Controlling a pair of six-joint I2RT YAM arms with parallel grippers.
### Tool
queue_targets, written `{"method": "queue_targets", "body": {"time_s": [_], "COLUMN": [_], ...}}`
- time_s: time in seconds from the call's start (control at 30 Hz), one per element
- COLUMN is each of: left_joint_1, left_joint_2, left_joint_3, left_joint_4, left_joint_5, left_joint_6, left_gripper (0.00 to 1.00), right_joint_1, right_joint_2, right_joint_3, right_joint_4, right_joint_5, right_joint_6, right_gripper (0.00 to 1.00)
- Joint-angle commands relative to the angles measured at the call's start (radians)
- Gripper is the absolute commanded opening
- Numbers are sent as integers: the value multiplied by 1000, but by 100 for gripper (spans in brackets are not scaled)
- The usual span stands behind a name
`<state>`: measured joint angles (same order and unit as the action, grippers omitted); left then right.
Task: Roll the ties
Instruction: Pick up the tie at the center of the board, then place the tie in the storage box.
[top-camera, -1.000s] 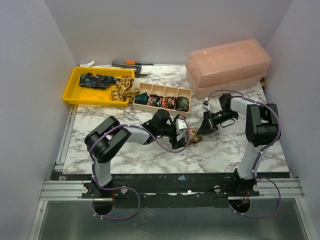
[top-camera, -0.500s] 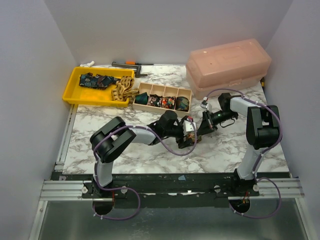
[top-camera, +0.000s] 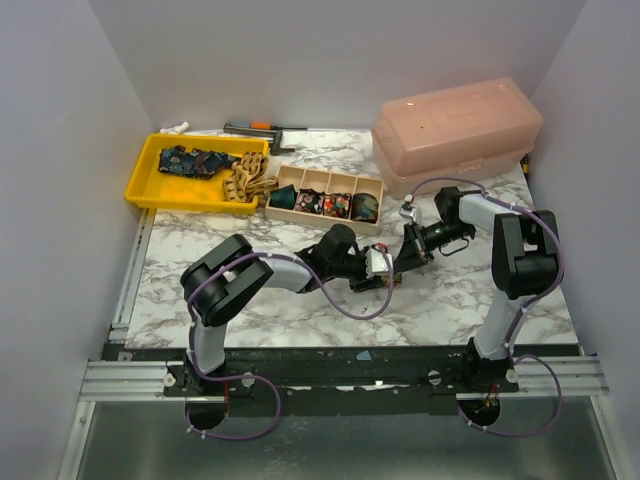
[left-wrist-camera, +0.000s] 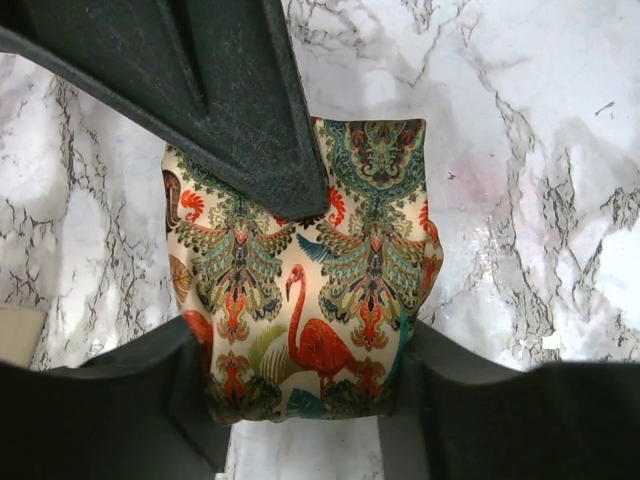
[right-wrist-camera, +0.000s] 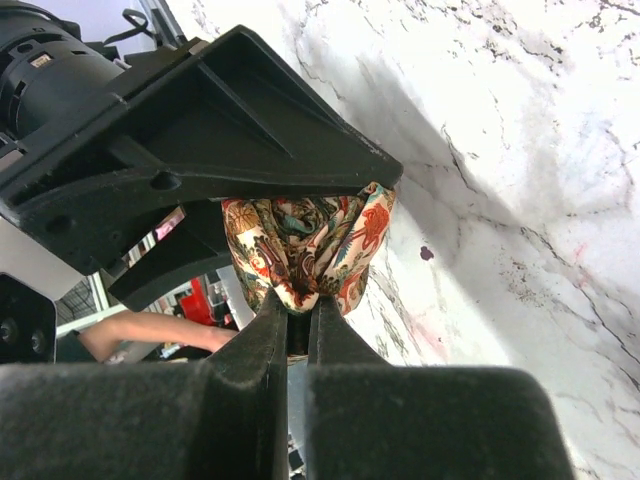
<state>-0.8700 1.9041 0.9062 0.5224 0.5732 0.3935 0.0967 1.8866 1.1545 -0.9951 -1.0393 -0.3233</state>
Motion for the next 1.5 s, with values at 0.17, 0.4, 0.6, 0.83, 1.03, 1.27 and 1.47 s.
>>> {"method": "queue_targets", "body": {"time_s": [0.17, 0.4, 0.6, 0.83, 1.03, 1.27, 1.47], "left_joint_1": [-3, -3, -3, 2, 44, 186, 267], "left_joint_2": [-50, -78, -87, -146, -329, -558, -690], "left_joint_3": [11, 7, -43, -39, -134, -205, -240], "left_joint_4": [1, 24, 93, 38, -87, -359, -497], "left_joint_5": [-29, -69, -8, -58, -46, 86, 133], "left_joint_6": [-61, -166, -113, -119, -140, -227, -247], "left_gripper": [13, 75, 73, 76, 98, 99, 99], "right_joint_1": [28, 69, 69, 78, 78, 78, 79], "right_joint_2": [-27, -27, -27, -26, -22, 46, 129], "right_joint_3": [-1, 30, 57, 121, 236, 472, 750], "right_joint_4": [-50, -60, -66, -80, -96, -145, -147], "right_joint_5": [-15, -8, -8, 46, 115, 210, 349], "right_joint_6": [-16, -10, -4, 26, 62, 9, -16], "right_gripper": [0, 0, 0, 0, 0, 0, 0]}}
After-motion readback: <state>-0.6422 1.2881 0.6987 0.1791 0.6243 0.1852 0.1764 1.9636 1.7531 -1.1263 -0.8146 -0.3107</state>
